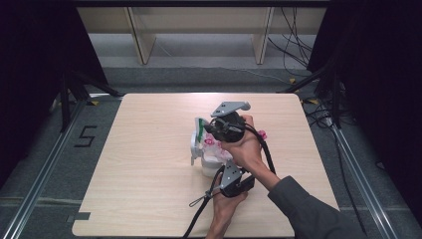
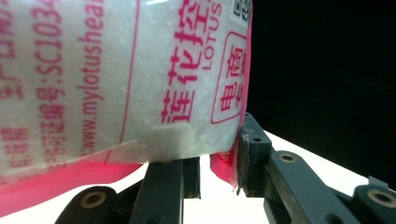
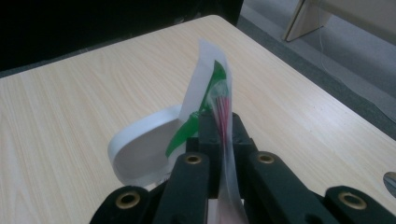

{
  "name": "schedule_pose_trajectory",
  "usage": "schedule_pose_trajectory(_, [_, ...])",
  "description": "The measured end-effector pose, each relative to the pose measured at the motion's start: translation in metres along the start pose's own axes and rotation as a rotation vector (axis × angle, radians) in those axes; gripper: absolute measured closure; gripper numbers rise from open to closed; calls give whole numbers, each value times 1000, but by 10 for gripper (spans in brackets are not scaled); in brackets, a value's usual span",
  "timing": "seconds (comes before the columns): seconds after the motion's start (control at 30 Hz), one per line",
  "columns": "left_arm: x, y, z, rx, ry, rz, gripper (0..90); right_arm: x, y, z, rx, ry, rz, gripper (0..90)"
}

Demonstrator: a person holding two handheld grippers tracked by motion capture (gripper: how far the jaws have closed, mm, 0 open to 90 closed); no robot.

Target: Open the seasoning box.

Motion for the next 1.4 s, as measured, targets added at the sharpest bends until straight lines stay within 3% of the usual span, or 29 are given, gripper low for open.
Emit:
schedule_pose_trajectory(0.07, [-1,-1,1,3,0,4,734,-5,-3,-2,-9,21,-26,889])
schedule_pose_trajectory(0.17, [0,0,0,6,0,3,735,-2,-3,0,-8,18,-7,890])
schedule_pose_trajectory(0.2, [0,0,0,6,-1,1,735,-1,-2,0,-9,-4,1,890])
schedule_pose_trajectory(0.33, [0,0,1,-1,2,1,735,-2,-3,-1,-13,10,-6,890])
schedule_pose_trajectory(0.4, [1,0,1,0,1,6,735,0,-2,0,-11,-6,0,890])
schedule_pose_trajectory(0.53, [1,0,1,-1,10,9,735,-2,-3,-2,-7,26,-12,889])
schedule_pose_trajectory(0.57, [1,1,1,-3,7,5,735,-1,-3,-2,-11,-7,0,890])
schedule_pose_trajectory(0.63, [1,1,2,-3,11,7,735,-1,-2,-2,-8,-15,-10,889])
schedule_pose_trajectory(0.67, [1,0,2,-4,16,10,735,0,-3,-1,-11,8,4,889])
schedule_pose_trajectory(0.8, [2,0,3,-10,19,17,735,0,-3,-2,-14,-1,-3,889])
schedule_pose_trajectory(0.83, [2,0,3,-9,19,18,735,-1,-4,-2,-19,22,-5,889])
schedule_pose_trajectory(0.97, [2,0,3,-10,14,17,735,1,-3,-2,-15,0,7,889])
schedule_pose_trajectory(1.4, [3,0,3,-9,17,19,735,1,-2,-1,-20,3,7,889])
Point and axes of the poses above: each handheld gripper's, and its own axes: y roughly backward along the jaws, x roughly out of its top, z roughly to its right, the point moved 9 cm from there along -y, roughly forward along the jaws, and after that the axes turned 6 degrees about z, right-handed, at the moved point
